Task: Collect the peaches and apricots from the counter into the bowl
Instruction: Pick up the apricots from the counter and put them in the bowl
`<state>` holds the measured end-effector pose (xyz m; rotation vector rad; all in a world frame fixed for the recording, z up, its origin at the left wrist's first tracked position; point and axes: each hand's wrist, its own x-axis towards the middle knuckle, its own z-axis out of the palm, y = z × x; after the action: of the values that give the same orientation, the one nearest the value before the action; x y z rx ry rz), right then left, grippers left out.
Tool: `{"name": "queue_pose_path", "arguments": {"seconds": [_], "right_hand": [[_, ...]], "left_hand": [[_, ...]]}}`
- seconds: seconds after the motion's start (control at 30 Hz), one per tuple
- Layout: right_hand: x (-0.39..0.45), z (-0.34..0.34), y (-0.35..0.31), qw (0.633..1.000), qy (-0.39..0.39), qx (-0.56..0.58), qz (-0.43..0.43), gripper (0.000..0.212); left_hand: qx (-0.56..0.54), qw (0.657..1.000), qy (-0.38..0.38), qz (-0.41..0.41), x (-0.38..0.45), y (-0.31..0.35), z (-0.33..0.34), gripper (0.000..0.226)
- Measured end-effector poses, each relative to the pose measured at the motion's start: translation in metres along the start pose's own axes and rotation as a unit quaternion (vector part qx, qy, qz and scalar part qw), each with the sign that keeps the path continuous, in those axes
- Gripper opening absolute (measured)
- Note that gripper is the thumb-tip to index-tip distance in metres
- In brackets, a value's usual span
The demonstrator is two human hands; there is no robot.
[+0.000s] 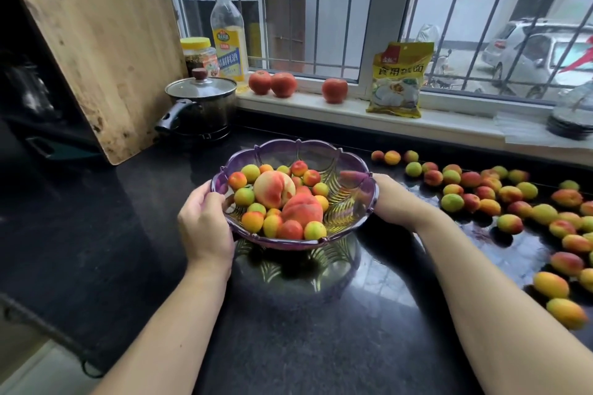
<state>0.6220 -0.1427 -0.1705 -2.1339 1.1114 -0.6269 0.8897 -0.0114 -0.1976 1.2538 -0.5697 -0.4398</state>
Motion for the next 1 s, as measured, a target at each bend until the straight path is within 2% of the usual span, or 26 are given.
{"name": "queue_pose_path", "arguments": {"seconds": [0.07,0.2,0.3,0.37,0.4,0.47,0.57,0.67,0.73,0.8,0.9,1.0], "right_hand": [[-0.002,-0.002,0.001,0.999,-0.027,0.031,0.012,0.032],[-0.001,-0.005,0.008,0.998,0.008,0.048,0.034,0.026],[-0.002,-0.029,0.000,0.990,0.106,0.063,0.074,0.026],[-0.008,-0.052,-0.020,0.977,0.175,0.113,0.052,0.020],[-0.013,-0.060,-0.034,0.977,0.172,0.124,0.024,0.017],[-0.023,-0.066,-0.068,0.992,0.088,0.090,-0.030,0.015],[-0.027,-0.051,-0.101,0.992,-0.077,-0.094,-0.033,0.017],[-0.023,-0.032,-0.109,0.963,-0.120,-0.241,0.011,0.022],[-0.023,-0.030,-0.109,0.962,-0.126,-0.241,0.026,0.030],[-0.024,-0.039,-0.106,0.974,-0.096,-0.201,0.038,0.035],[-0.022,-0.061,-0.089,0.986,0.032,-0.156,0.056,0.030],[-0.017,-0.072,-0.057,0.981,0.145,-0.065,0.113,0.026]], "left_hand": [[-0.004,1.000,0.002,0.003,0.000,0.000,0.000,0.036],[-0.017,1.000,0.000,0.003,0.000,-0.001,0.001,0.034],[-0.013,1.000,0.001,-0.002,0.000,-0.002,0.001,0.030],[-0.007,1.000,0.002,-0.002,0.000,-0.003,0.000,0.030],[-0.003,1.000,0.001,-0.002,0.000,-0.003,0.000,0.030],[0.000,1.000,-0.001,-0.002,0.000,-0.003,0.000,0.032],[0.000,1.000,-0.005,0.003,-0.001,-0.002,0.000,0.032],[0.002,1.000,-0.012,-0.002,-0.002,-0.001,0.000,0.031],[0.014,1.000,-0.011,-0.002,-0.002,0.000,0.000,0.030],[0.024,1.000,-0.010,-0.001,-0.002,0.000,0.000,0.030],[0.036,0.999,-0.012,0.001,-0.002,-0.001,0.000,0.030],[0.051,0.998,-0.020,0.007,-0.001,-0.002,0.001,0.031]]}}
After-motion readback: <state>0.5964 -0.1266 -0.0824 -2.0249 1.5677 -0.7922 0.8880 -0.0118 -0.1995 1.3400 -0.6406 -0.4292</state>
